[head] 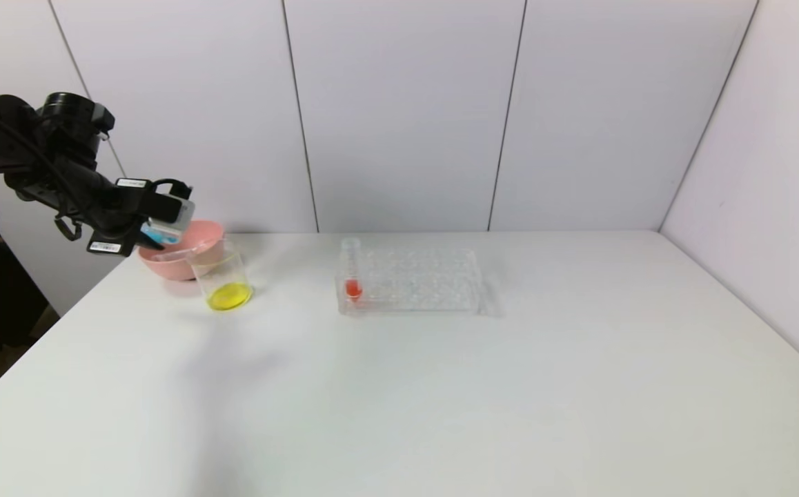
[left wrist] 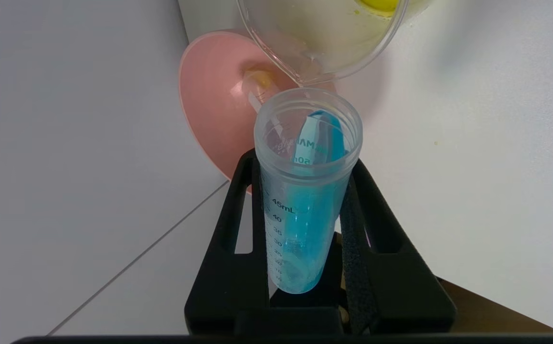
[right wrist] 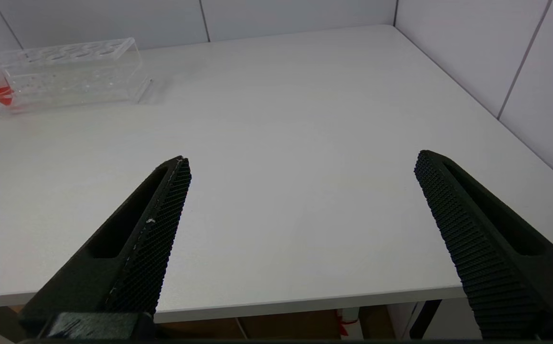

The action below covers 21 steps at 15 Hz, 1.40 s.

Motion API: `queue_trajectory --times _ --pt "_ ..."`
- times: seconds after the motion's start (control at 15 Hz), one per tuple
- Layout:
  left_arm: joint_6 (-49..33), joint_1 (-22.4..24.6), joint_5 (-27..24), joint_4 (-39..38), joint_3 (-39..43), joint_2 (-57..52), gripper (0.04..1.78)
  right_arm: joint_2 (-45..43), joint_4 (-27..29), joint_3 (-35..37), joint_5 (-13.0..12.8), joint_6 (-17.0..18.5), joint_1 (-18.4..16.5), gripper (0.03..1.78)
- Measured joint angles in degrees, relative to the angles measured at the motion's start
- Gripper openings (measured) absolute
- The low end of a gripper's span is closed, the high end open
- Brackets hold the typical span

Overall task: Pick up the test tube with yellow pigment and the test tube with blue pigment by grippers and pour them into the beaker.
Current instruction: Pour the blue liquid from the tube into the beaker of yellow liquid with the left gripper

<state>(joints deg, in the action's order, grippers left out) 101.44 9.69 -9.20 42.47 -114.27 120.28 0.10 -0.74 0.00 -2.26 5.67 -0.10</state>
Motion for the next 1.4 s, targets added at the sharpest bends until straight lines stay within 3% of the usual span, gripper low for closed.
queue_trajectory --times 1.0,1.4 --pt "-1.77 -0.99 3.80 2.01 0.02 -0.49 0.45 0.00 0.00 0.00 -0.02 0.02 0.00 1.71" --pt "-8.41 -2.23 7.34 2.34 0.02 -0.22 0.45 0.00 0.00 0.00 -0.02 0.02 0.00 1.71"
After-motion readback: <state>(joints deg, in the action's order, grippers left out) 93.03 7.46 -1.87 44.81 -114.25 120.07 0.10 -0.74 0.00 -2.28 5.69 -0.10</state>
